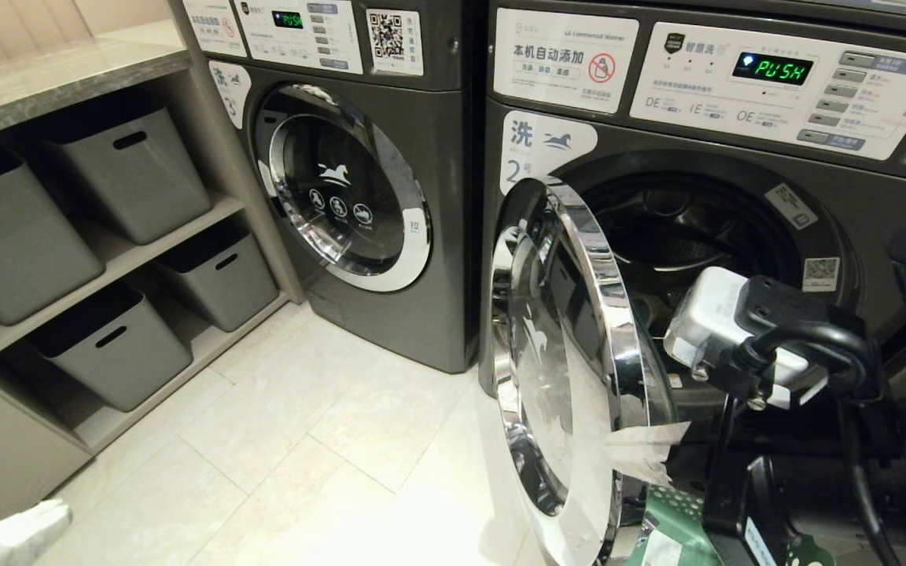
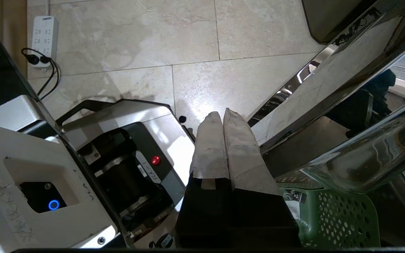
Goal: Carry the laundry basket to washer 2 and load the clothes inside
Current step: Close the washing machine door with the left hand
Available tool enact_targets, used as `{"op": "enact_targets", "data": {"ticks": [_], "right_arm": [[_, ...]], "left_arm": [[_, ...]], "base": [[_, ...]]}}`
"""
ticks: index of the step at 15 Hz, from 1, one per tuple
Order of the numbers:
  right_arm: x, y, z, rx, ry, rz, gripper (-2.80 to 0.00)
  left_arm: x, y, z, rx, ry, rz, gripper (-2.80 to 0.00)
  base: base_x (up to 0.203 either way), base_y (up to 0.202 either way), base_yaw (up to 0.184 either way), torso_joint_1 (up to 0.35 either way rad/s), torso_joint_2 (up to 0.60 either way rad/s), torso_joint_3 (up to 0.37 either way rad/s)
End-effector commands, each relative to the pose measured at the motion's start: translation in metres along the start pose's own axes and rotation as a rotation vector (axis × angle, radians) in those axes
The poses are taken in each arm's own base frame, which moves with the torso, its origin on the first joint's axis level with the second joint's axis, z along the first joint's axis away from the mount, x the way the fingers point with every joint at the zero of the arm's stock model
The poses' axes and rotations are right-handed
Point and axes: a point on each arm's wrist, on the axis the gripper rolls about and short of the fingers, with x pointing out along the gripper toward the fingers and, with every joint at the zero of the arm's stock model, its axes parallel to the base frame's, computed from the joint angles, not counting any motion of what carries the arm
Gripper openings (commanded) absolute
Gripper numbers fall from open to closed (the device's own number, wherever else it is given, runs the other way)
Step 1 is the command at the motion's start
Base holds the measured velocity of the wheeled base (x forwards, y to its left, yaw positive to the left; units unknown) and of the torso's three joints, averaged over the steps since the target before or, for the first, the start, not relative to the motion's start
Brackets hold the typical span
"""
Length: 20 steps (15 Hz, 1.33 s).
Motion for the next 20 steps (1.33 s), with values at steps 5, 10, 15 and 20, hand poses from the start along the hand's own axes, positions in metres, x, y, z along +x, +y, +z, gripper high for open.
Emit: {"op": "enact_targets", "data": {"ticks": [5, 10, 15, 20], "right_arm": [[0.037, 0.009, -0.002, -0.029, 0.079, -0.002, -2.80], [0.054, 0.007, -0.003, -0.046, 0.129, -0.158, -2.80], [0.051, 0.004, -0.007, -0.069, 0.151, -0.285, -2.80], [0.049, -0.004, -0.015, -0.057, 0.181, -0.337, -2.80]], "left_arm": [[-0.004, -0.001, -0.012, 0.001, 0.001, 0.002, -2.80], [-0.019, -0.005, -0.062, 0.002, -0.007, 0.047, -2.80], [-0.023, -0.008, -0.101, -0.047, 0.004, 0.030, -2.80], [-0.023, -0.008, -0.101, -0.040, 0.012, -0.007, -2.80]], "base": [[0.000, 0.000, 0.000, 0.000, 0.00, 0.000], [0.000, 0.000, 0.000, 0.000, 0.00, 0.000], [0.000, 0.000, 0.000, 0.000, 0.00, 0.000], [0.000, 0.000, 0.000, 0.000, 0.00, 0.000]]}}
